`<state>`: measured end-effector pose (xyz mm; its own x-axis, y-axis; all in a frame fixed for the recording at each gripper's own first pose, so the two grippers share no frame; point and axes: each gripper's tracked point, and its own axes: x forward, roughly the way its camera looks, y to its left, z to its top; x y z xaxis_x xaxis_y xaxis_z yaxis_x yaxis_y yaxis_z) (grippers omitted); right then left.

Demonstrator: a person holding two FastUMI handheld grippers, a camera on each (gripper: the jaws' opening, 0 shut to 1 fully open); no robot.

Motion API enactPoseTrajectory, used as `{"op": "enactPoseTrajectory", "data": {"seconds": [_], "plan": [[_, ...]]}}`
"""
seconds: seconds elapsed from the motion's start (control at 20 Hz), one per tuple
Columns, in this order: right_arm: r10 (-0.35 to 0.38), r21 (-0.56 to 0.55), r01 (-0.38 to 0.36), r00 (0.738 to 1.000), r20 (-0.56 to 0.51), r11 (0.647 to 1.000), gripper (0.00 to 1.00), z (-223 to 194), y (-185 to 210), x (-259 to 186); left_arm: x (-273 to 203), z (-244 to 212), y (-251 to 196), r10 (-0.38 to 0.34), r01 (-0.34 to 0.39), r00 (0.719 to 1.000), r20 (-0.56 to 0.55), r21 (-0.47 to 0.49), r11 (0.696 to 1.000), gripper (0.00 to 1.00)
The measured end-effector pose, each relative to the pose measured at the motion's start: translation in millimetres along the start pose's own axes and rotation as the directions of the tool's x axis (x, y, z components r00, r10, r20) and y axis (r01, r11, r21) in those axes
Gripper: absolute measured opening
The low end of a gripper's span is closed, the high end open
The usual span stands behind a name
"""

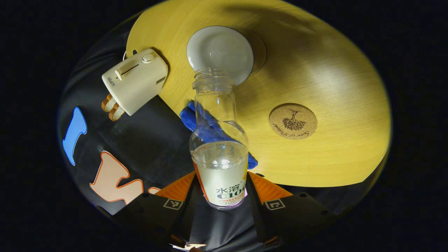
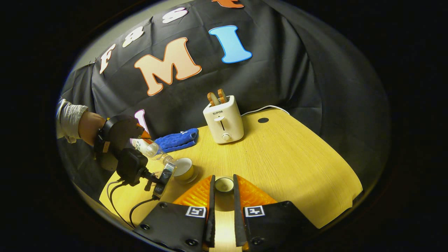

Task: Open the teacup lid with one hand, grasp the water bottle and pour water into the teacup with the other hand; after pouring, place the water bottle on the coaster and then close the teacup lid.

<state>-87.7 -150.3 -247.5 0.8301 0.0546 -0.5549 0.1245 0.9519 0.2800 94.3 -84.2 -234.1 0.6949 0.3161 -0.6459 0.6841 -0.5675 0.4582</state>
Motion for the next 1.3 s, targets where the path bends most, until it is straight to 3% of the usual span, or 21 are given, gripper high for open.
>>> {"op": "enactPoseTrajectory", "data": {"seconds": [0.25,0.45,0.55,0.7,1.0,1.15,1.3], "plan": [[0.011,-0.018,-0.011,1.000,-0.008,1.000,0.26,2,7,1,5,9,-17,-0.016,0.025,0.998,0.063,-0.139,0.990,0.69],[0.023,-0.025,-0.023,1.000,-0.017,0.999,0.23,7,17,5,10,14,-39,-0.033,0.061,0.993,0.111,-0.261,0.963,0.69],[0.026,-0.032,-0.027,0.999,-0.020,0.999,0.26,9,22,8,14,21,-41,0.007,0.049,0.988,0.157,-0.347,0.936,0.68],[0.023,-0.050,-0.024,0.999,-0.029,0.998,0.23,11,27,11,13,35,-54,0.015,0.104,0.971,0.239,-0.478,0.872,0.69],[0.018,-0.097,-0.022,0.999,-0.047,0.995,0.23,14,43,15,12,48,-61,0.087,0.166,0.942,0.325,-0.673,0.720,0.69],[0.013,-0.120,-0.020,0.998,-0.059,0.993,0.25,12,52,16,4,50,-64,0.135,0.231,0.920,0.368,-0.787,0.573,0.69],[0.010,-0.144,-0.019,0.998,-0.066,0.989,0.25,14,64,17,4,48,-61,0.192,0.274,0.908,0.373,-0.874,0.401,0.69]]}}
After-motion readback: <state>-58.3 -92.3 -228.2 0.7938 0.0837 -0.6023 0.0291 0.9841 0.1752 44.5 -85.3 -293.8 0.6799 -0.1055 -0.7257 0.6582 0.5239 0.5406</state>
